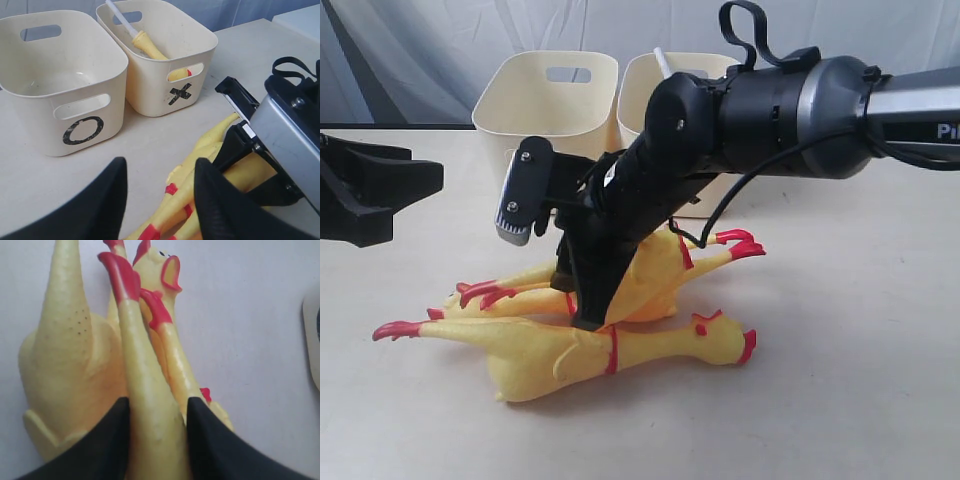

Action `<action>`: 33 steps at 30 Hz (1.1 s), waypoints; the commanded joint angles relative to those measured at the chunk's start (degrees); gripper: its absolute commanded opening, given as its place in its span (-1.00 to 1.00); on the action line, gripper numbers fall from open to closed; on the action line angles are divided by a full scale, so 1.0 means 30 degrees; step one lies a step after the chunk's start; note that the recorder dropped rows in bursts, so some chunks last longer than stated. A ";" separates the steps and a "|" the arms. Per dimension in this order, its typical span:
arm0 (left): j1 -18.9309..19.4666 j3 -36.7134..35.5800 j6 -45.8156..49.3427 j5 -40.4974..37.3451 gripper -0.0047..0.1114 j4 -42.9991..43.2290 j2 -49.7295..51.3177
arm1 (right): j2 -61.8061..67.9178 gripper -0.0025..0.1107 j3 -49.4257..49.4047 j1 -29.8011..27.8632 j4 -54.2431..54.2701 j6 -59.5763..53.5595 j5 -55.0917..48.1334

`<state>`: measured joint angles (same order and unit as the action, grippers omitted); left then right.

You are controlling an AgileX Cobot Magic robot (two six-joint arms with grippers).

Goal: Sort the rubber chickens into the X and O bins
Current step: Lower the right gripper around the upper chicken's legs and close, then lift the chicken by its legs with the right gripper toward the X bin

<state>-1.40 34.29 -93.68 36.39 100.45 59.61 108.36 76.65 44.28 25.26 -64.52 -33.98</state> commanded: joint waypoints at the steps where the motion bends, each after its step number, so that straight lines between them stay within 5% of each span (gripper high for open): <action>1: 0.0042 -0.0082 -0.0004 -0.0089 -0.20 -0.0166 0.0042 | -0.0061 -0.97 0.0127 -0.0051 -0.0267 0.0046 -0.0097; 14: 0.0042 -0.0082 -0.0007 -0.0089 -0.20 -0.0166 0.0042 | -0.2344 -0.97 0.0127 -0.0051 -0.0540 0.0211 0.0341; 33: 0.0042 -0.0082 -0.0013 -0.0089 -0.20 -0.0166 0.0042 | -0.3490 -0.97 0.0127 -0.1157 -0.1340 1.2246 0.8920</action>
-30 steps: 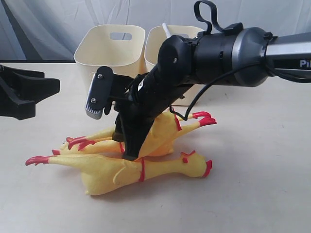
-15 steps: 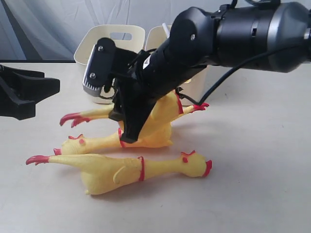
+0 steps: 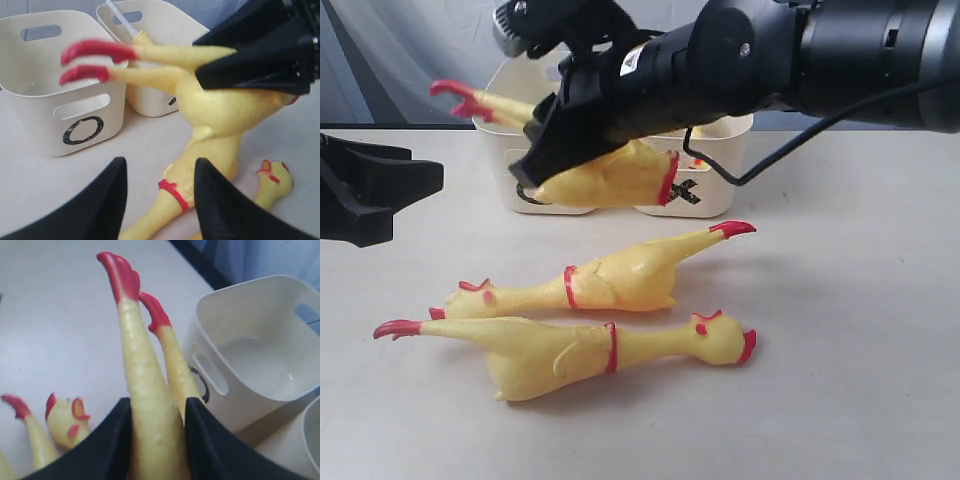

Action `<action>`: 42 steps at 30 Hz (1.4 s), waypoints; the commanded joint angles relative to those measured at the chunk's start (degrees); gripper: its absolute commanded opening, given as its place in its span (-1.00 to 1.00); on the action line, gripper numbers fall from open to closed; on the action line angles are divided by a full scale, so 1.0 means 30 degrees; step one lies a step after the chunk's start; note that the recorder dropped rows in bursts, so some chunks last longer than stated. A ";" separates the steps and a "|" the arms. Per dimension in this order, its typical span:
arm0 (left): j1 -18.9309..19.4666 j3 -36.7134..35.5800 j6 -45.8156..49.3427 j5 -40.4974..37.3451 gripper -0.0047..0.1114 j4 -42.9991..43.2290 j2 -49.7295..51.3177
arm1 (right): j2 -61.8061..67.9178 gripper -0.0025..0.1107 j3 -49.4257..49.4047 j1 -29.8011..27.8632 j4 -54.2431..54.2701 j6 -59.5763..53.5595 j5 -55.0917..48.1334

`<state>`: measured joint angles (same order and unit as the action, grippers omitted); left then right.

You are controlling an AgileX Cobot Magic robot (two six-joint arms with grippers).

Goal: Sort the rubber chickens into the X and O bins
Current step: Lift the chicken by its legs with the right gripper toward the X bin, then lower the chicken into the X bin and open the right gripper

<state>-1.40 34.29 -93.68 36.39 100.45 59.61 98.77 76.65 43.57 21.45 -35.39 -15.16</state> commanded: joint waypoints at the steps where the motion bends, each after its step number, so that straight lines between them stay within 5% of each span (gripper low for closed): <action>1: 0.0042 -0.0082 -0.0013 -0.0089 -0.20 -0.0166 0.0042 | -0.0215 -0.97 0.0127 -0.1417 -0.0030 0.3523 0.3172; 9: 0.0042 -0.0082 -0.0013 -0.0089 -0.20 -0.0166 0.0042 | 0.0815 -0.97 0.0127 -0.3865 0.3086 0.5734 0.7262; 27: 0.0042 -0.0082 -0.0050 -0.0089 -0.20 -0.0166 0.0042 | 0.4991 -0.97 0.0216 -0.4082 0.3665 0.6171 1.8324; 42: 0.0042 -0.0082 -0.0047 0.0216 -0.20 -0.0166 0.0042 | 0.8525 -0.97 0.3706 -0.5190 0.3249 0.5641 1.5837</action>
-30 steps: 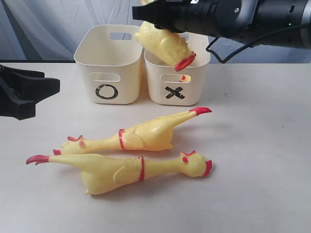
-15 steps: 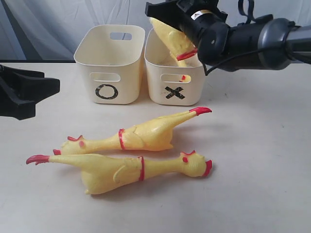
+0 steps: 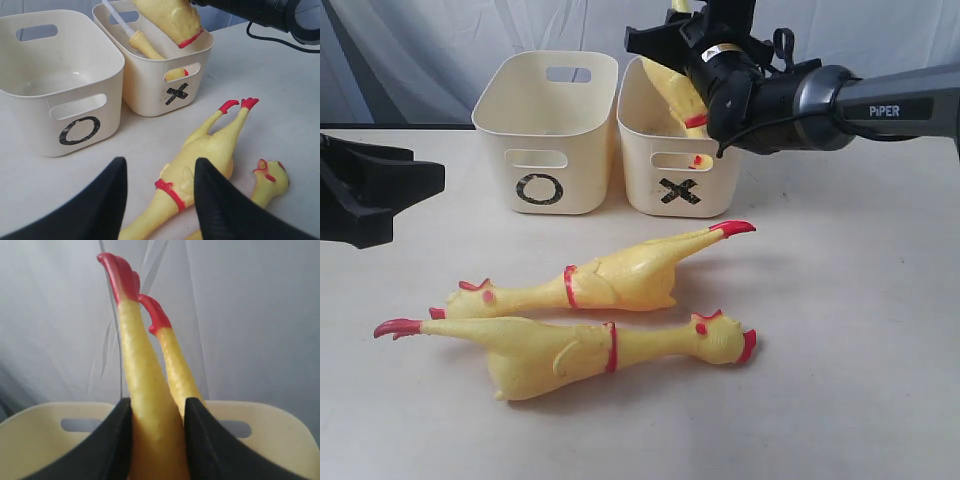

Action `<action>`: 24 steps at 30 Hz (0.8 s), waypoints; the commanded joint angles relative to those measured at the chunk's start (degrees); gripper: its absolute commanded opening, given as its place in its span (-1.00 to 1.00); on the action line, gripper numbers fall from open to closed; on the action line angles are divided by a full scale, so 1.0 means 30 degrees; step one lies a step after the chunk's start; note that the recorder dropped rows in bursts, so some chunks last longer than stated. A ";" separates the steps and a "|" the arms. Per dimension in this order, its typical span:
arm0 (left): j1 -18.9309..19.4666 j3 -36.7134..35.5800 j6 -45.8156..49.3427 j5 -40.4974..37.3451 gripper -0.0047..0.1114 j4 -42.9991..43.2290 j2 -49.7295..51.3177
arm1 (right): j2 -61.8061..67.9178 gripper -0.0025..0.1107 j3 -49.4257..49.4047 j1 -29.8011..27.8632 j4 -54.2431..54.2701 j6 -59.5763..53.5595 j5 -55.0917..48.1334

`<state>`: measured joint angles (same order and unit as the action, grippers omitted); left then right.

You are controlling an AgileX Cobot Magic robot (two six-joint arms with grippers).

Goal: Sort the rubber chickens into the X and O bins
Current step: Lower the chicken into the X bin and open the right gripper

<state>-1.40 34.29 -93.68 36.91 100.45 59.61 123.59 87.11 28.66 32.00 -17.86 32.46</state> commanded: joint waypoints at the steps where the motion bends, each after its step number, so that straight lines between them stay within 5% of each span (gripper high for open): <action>1: 0.0042 -0.0082 -0.0047 0.0044 -0.20 -0.0166 0.0042 | 0.0313 -0.97 0.0221 -0.0221 -0.0333 -0.0203 -0.0038; 4: 0.0042 -0.0082 -0.0047 0.0044 -0.20 -0.0166 0.0042 | 0.0326 -0.97 0.0221 -0.0221 -0.0333 -0.0523 -0.0395; 8: 0.0042 -0.0082 -0.0047 0.0119 -0.20 -0.0166 0.0042 | 0.0326 -0.46 0.0221 -0.0221 -0.0137 -0.0701 -0.0924; 10: 0.0042 -0.0082 -0.0047 0.0119 -0.20 -0.0166 0.0042 | 0.0326 -0.37 0.0221 -0.0221 -0.0137 -0.0701 -0.0924; 24: 0.0042 -0.0082 -0.0047 0.0119 -0.20 -0.0166 0.0042 | 0.0326 -0.37 0.0221 -0.0221 -0.0137 -0.0701 -0.1353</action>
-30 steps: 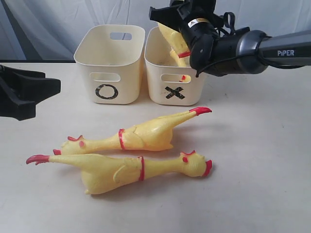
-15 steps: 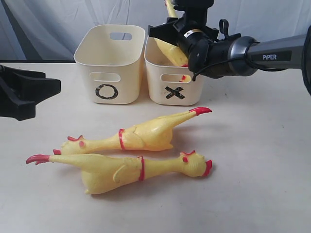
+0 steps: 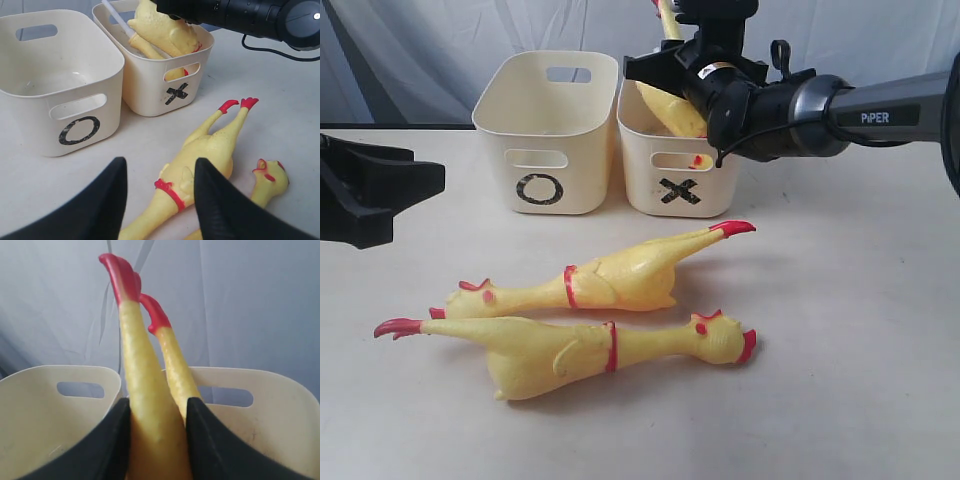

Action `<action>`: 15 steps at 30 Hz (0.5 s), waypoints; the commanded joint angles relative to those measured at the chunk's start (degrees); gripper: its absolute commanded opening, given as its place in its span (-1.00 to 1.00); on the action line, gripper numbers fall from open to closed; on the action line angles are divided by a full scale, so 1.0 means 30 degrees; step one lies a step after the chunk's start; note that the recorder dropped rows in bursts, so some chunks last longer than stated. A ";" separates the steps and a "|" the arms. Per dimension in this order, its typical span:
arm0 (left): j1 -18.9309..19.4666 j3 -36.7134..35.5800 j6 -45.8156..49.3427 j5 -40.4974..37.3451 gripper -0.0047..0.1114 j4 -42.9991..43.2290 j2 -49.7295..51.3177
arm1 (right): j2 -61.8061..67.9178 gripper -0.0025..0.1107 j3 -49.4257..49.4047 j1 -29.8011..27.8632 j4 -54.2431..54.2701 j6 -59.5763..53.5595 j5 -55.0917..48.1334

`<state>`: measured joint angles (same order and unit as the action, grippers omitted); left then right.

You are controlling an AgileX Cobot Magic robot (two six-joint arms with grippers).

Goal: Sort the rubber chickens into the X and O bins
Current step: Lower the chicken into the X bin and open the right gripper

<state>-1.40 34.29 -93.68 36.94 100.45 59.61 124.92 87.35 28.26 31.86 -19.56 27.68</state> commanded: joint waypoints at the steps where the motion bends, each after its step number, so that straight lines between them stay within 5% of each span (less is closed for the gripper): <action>1: 0.0042 -0.0082 -0.0047 0.0106 -0.20 -0.0166 0.0042 | -0.0118 -0.37 0.0140 -0.0086 -0.0091 -0.0134 0.0238; 4: 0.0042 -0.0082 -0.0047 0.0106 -0.20 -0.0166 0.0042 | -0.0118 -0.36 0.0140 -0.0086 -0.0091 -0.0472 0.0238; 9: 0.0042 -0.0082 -0.0047 0.0106 -0.20 -0.0166 0.0042 | -0.0118 0.06 0.0140 -0.0086 -0.0091 -0.0472 0.0131; 15: 0.0042 -0.0082 -0.0047 0.0106 -0.20 -0.0166 0.0042 | -0.0158 0.08 0.0140 -0.0086 -0.0091 -0.0472 -0.0341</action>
<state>-1.40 34.29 -93.68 36.94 100.45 59.61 124.92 87.47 28.26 31.86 -20.53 27.58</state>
